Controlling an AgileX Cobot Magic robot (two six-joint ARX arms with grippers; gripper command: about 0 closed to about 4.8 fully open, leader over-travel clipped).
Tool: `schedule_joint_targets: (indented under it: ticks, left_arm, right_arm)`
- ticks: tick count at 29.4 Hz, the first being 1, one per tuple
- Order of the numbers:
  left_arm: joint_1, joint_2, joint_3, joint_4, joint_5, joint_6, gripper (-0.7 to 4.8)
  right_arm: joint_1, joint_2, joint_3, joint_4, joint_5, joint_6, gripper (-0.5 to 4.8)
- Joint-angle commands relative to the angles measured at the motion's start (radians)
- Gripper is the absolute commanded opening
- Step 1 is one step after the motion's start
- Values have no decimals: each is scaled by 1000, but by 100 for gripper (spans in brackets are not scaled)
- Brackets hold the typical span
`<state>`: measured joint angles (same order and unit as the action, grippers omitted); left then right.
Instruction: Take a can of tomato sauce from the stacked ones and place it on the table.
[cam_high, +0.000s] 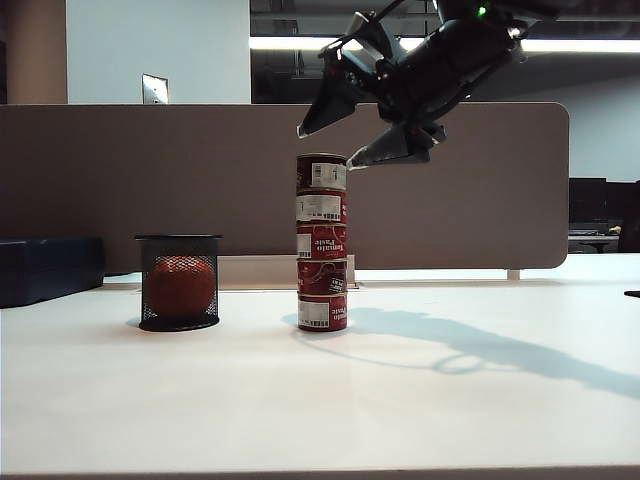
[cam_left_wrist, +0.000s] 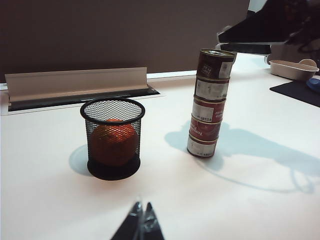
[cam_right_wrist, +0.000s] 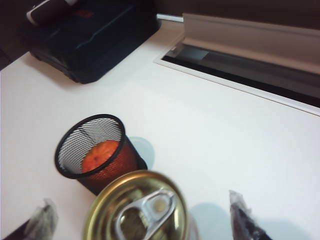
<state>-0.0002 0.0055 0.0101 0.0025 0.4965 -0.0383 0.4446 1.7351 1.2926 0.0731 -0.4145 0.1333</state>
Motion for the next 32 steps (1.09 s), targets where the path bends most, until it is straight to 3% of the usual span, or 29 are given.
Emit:
schedule_joint_targets:
  ticks: [1,32]
  left_arm:
    - [2,1,2,-1,5,0,-6]
    - [1,1,2,-33,5,0,-6]
  right_arm:
    - [3,12,37,21,5,-2,479]
    - [32,93,83,-61,39,-3,479]
